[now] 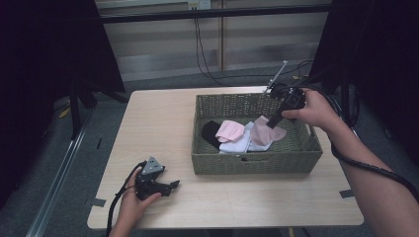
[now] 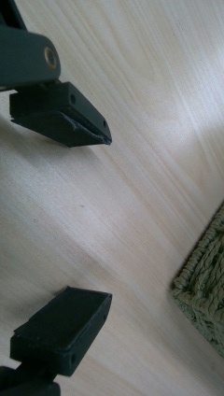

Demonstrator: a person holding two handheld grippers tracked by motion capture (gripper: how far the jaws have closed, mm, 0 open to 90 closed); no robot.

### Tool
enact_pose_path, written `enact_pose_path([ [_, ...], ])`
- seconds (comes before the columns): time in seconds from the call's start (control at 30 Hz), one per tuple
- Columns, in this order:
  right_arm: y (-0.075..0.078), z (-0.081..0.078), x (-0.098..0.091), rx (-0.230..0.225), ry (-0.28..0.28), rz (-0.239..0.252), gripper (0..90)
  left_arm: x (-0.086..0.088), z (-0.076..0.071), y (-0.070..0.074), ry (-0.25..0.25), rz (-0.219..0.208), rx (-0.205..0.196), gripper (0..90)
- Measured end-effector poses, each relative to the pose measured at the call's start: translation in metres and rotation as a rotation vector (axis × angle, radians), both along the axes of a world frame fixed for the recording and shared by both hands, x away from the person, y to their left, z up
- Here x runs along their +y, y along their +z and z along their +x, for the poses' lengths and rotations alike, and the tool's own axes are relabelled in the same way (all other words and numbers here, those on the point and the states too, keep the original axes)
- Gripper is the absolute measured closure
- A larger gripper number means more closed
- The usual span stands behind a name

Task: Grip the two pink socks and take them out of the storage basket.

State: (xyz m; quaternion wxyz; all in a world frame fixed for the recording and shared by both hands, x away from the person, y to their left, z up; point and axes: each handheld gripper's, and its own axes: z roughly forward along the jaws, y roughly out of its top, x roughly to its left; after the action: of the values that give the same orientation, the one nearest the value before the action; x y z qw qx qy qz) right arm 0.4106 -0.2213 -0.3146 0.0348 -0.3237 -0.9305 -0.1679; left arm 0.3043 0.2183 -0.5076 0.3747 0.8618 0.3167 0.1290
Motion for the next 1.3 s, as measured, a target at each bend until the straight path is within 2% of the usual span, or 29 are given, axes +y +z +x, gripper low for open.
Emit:
enact_pose_path([
  [0.2,0.016,-0.007,0.000,-0.020,0.008,0.038,84.9,0.000,0.000,0.000,0.000,0.000,0.000,19.4],
  [0.7,0.046,-0.031,-0.003,-0.058,0.041,0.079,84.8,0.000,0.000,0.000,0.001,0.000,0.000,19.4],
  [0.93,0.059,-0.042,0.003,-0.058,0.084,0.082,84.8,0.000,0.000,0.000,0.001,0.001,0.000,19.4],
  [1.13,0.074,-0.053,0.007,-0.060,0.121,0.117,84.8,0.000,0.000,0.000,0.001,0.001,0.000,19.4],
  [1.3,0.078,-0.065,0.017,-0.056,0.163,0.109,84.7,0.000,0.000,0.000,0.000,0.001,0.000,19.4],
])
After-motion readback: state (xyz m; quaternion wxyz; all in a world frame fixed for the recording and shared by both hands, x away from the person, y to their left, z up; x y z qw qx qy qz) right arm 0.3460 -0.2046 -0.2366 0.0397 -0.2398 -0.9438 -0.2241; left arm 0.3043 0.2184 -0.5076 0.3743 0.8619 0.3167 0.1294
